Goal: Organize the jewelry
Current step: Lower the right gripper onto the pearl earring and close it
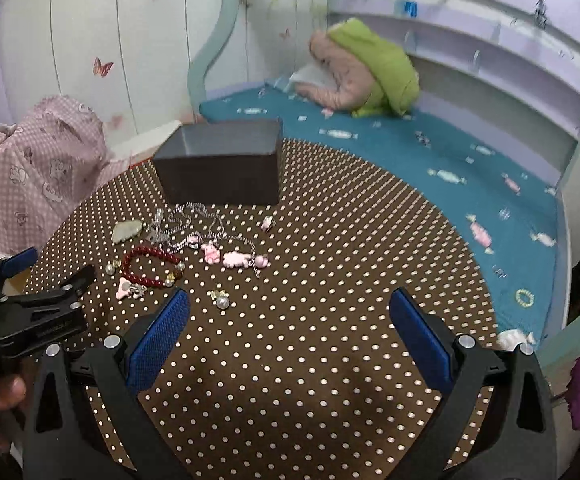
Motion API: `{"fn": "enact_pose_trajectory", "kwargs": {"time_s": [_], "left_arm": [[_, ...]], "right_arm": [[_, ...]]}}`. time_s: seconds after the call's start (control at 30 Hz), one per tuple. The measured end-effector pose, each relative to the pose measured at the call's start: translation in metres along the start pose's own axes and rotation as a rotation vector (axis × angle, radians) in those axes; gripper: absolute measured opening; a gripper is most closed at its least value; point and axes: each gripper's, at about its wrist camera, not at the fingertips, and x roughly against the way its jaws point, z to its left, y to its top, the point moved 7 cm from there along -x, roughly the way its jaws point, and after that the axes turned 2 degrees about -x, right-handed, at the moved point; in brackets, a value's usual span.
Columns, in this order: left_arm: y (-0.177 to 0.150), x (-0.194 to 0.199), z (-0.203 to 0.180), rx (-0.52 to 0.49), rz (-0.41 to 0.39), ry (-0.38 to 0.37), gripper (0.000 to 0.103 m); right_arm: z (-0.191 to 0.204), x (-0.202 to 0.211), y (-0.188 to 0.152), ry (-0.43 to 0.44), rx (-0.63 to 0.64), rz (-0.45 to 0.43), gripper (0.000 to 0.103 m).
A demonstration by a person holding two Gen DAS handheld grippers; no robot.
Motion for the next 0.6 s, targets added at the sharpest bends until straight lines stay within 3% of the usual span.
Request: {"fn": "enact_pose_trajectory", "kwargs": {"time_s": [0.4,0.5,0.6], "left_arm": [[-0.005,-0.042,0.002,0.039,0.098,-0.091,0.097],[-0.005,-0.043,0.002,0.039,0.094,-0.115,0.092],[-0.001,-0.045,0.000,0.012,0.081,-0.133,0.078]], "right_arm": [[0.008,-0.046,-0.007,0.080,0.016,0.126,0.095],[0.012,-0.053,-0.010,0.093,0.034,0.151,0.093],[0.018,-0.061,-0.014,0.116,0.051,0.177,0.081]]}}
